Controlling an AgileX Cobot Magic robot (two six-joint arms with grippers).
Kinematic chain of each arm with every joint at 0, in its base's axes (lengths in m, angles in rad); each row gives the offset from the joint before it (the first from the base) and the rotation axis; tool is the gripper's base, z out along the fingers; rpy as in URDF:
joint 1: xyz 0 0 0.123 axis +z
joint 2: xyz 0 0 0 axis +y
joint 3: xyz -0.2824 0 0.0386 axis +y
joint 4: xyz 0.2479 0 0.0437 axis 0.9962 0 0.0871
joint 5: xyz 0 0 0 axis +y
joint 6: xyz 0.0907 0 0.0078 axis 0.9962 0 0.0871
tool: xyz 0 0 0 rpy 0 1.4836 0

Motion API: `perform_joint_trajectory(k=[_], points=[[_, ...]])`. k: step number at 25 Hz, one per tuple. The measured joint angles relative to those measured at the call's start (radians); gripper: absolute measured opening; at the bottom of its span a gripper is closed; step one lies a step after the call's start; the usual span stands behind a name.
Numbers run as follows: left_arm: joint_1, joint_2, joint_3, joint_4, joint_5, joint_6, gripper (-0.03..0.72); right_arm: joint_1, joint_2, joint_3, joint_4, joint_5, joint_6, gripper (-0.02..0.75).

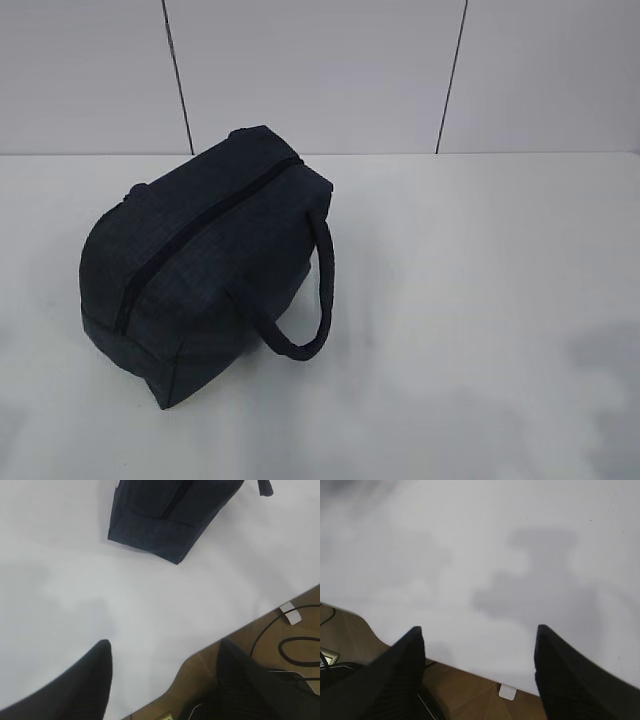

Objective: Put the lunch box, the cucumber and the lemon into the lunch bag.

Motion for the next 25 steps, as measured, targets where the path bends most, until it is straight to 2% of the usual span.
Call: perform_joint_trajectory(k=[3, 5, 10, 14, 19, 25], points=[[0.011, -0.013, 0.000, 0.000, 0.000, 0.000, 0.466, 0.000, -0.011, 0.000, 0.000, 0.000, 0.000, 0.522], [0.050, -0.026, 0.000, 0.000, 0.000, 0.000, 0.456, -0.002, -0.034, 0.000, 0.000, 0.000, 0.002, 0.522], [0.239, -0.069, 0.000, 0.000, 0.000, 0.000, 0.444, -0.086, -0.056, 0.000, -0.002, 0.000, 0.002, 0.522], [0.349, -0.121, 0.000, 0.000, 0.000, 0.000, 0.442, -0.125, -0.067, 0.000, -0.002, 0.000, 0.002, 0.522], [0.373, -0.227, 0.000, 0.000, 0.000, 0.000, 0.442, -0.127, -0.143, 0.000, -0.003, 0.000, 0.002, 0.522], [0.375, -0.238, 0.000, 0.000, 0.007, 0.000, 0.442, -0.147, -0.238, 0.000, -0.004, 0.000, 0.002, 0.522]])
